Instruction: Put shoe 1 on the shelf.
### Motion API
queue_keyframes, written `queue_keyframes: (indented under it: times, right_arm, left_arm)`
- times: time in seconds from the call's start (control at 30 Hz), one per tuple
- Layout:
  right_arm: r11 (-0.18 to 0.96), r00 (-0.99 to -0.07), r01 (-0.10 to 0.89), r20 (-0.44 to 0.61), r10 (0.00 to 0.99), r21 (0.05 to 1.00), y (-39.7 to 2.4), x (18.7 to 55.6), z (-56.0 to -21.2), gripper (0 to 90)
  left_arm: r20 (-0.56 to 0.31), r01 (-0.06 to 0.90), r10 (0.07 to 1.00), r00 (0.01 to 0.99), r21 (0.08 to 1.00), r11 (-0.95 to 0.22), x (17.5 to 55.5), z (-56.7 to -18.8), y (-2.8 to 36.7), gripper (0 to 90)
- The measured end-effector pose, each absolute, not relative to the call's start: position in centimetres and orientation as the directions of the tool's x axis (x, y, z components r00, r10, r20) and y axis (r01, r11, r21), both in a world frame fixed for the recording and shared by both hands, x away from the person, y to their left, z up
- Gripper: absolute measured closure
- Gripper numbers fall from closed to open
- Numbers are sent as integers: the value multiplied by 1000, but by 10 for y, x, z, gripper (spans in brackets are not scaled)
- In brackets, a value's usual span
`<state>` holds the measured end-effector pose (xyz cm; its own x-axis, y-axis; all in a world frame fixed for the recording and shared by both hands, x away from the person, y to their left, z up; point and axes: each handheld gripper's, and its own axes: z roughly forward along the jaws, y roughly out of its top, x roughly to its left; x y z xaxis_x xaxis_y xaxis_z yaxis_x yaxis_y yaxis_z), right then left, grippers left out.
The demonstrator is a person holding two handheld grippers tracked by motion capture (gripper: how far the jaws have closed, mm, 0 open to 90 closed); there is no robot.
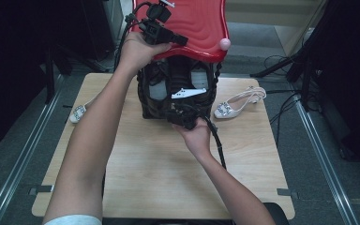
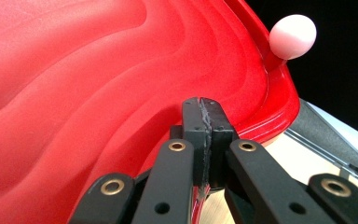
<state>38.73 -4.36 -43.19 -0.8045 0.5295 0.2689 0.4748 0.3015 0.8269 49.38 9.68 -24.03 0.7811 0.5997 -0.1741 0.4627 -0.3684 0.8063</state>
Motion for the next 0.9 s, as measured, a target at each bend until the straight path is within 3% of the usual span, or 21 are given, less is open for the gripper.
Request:
queue_keyframes:
  times: [0.37,0.7,0.8,0.9]
  right_arm:
    - [218,-743,532,328,583,818,-47,421,-422,900]
    - [236,-726,553,323,607,799,-26,437,-429,900]
    - [229,-735,547,331,591,806,-29,432,-429,900]
    - [234,-750,533,327,574,813,-37,422,-426,894]
  left_arm:
    - [-170,460,603,779,809,-367,493,-240,96,899]
    - [-140,440,606,783,813,-381,490,-240,96,891]
    - [-156,449,606,780,814,-368,490,-239,99,862]
    - [-193,464,613,766,826,-320,488,-240,103,770]
